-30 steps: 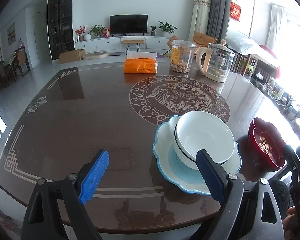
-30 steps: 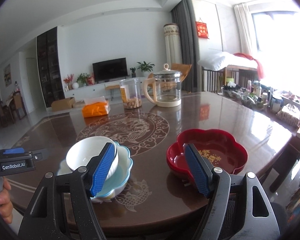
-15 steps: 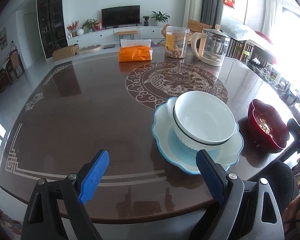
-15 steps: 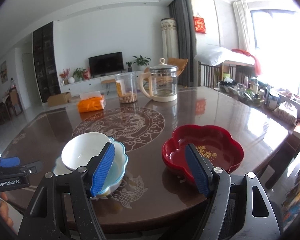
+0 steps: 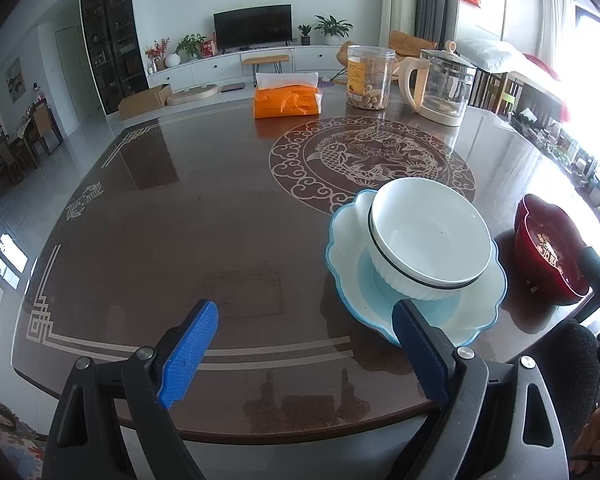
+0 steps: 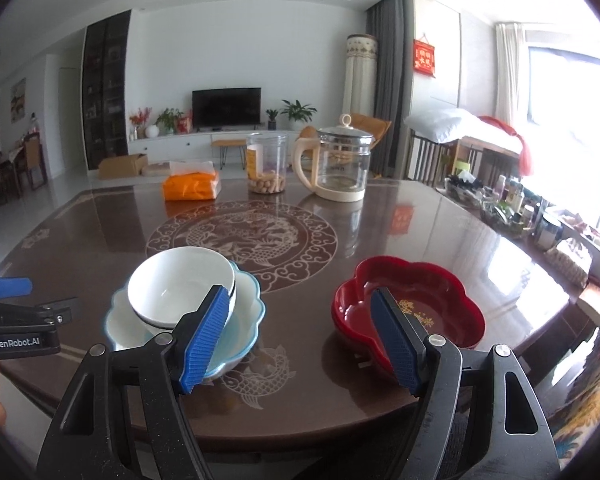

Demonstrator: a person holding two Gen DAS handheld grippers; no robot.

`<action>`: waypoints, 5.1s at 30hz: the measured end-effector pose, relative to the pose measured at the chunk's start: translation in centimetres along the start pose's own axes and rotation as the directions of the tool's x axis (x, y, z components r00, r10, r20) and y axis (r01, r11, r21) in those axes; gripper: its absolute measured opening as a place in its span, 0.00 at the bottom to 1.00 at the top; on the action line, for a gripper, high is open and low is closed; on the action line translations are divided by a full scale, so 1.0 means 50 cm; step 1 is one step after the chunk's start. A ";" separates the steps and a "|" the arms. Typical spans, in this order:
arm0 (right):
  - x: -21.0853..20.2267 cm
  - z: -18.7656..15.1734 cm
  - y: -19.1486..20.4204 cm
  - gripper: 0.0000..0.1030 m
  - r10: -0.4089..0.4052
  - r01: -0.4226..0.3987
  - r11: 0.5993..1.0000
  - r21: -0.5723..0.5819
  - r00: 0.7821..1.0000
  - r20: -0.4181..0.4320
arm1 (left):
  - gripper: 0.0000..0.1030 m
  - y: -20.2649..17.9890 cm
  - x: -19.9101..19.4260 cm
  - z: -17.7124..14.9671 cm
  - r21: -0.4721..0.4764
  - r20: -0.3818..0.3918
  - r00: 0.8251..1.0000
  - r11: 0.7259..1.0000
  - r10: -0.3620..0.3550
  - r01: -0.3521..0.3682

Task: Organize plates and bowls
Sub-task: 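Move the right gripper toward the rim of the scalloped bowl stack, then close the right gripper on the scalloped bowl's rim, then lift the nested bowl stack and carry it over the red plates, then lower the bowl stack onto the red plates and open the right gripper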

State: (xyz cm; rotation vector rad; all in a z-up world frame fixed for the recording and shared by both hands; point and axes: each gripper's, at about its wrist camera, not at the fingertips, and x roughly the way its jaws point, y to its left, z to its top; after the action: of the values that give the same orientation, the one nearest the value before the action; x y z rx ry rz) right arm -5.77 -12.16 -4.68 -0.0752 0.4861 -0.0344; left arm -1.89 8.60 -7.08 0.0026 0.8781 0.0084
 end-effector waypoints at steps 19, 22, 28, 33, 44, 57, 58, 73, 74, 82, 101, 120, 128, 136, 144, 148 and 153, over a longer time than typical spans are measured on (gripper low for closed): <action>0.016 -0.014 0.021 0.74 0.038 -0.038 0.999 -0.020 0.999 -0.037 | 0.86 0.003 0.008 -0.002 0.011 -0.006 1.000 0.999 0.031 -0.031; 0.017 -0.014 0.023 0.74 0.040 -0.041 0.999 -0.021 0.998 -0.040 | 0.86 0.005 0.008 -0.001 0.012 -0.007 1.000 1.000 0.029 -0.029; 0.027 -0.005 0.002 0.74 0.082 -0.082 0.997 -0.001 0.996 -0.046 | 0.86 0.051 0.028 0.012 -0.035 -0.021 0.997 0.997 -0.069 0.068; 0.093 0.009 -0.024 0.74 0.192 -0.184 0.981 0.070 0.969 -0.153 | 0.86 0.064 0.079 0.027 -0.052 -0.051 0.984 0.984 -0.170 0.168; 0.246 -0.012 -0.012 0.36 0.300 -0.282 0.954 0.104 0.870 -0.391 | 0.60 0.026 0.156 0.039 -0.018 -0.140 0.949 0.959 -0.281 0.281; 0.311 -0.032 -0.009 0.13 0.362 -0.288 0.931 0.226 0.816 -0.450 | 0.17 0.024 0.185 0.028 -0.115 -0.116 0.930 0.935 -0.348 0.336; 0.310 -0.032 -0.008 0.13 0.359 -0.285 0.932 0.226 0.818 -0.449 | 0.16 0.025 0.184 0.028 -0.123 -0.116 0.930 0.934 -0.349 0.335; 0.273 -0.003 -0.047 0.13 0.358 -0.276 0.928 0.252 0.848 -0.390 | 0.16 -0.012 0.138 0.069 -0.087 -0.064 0.930 0.931 -0.361 0.355; 0.267 0.004 -0.054 0.13 0.357 -0.274 0.927 0.256 0.853 -0.381 | 0.16 -0.019 0.133 0.075 -0.081 -0.062 0.929 0.930 -0.365 0.360; 0.214 0.066 -0.154 0.13 0.279 -0.198 0.945 0.261 0.904 -0.323 | 0.16 -0.138 0.107 0.134 0.014 -0.058 0.901 0.902 -0.431 0.432; 0.187 0.041 -0.448 0.13 0.046 0.076 0.931 0.357 0.946 -0.320 | 0.17 -0.460 0.143 0.169 0.182 -0.158 0.831 0.811 -0.534 0.556; 0.227 -0.027 -0.465 0.14 0.079 0.074 0.907 0.415 0.937 -0.340 | 0.17 -0.472 0.190 0.145 0.219 -0.191 0.851 0.824 -0.489 0.523; 0.214 -0.010 -0.479 0.34 0.079 0.054 0.904 0.424 0.954 -0.290 | 0.17 -0.468 0.168 0.160 0.235 -0.146 0.869 0.837 -0.473 0.495; 0.200 -0.009 -0.494 0.41 0.068 0.062 0.896 0.440 0.960 -0.273 | 0.20 -0.446 0.140 0.188 0.244 -0.095 0.886 0.852 -0.453 0.462; 0.083 0.022 -0.493 0.62 -0.045 0.142 0.888 0.437 0.973 -0.226 | 0.92 -0.390 0.031 0.170 0.246 0.079 0.912 0.895 -0.402 0.373; 0.002 0.030 -0.446 0.69 -0.111 0.195 0.893 0.405 0.969 -0.223 | 0.99 -0.384 -0.042 0.151 0.289 0.144 0.918 0.902 -0.371 0.319; -0.075 0.014 -0.372 0.69 -0.144 0.221 0.907 0.359 0.962 -0.230 | 1.00 -0.367 -0.100 0.129 0.246 0.150 0.939 0.931 -0.310 0.268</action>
State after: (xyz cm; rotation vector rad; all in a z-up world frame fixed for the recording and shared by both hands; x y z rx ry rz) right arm -9.05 -30.46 -0.83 0.2702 0.6641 -0.3248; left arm -0.01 -9.77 0.80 0.0815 0.6803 -0.3639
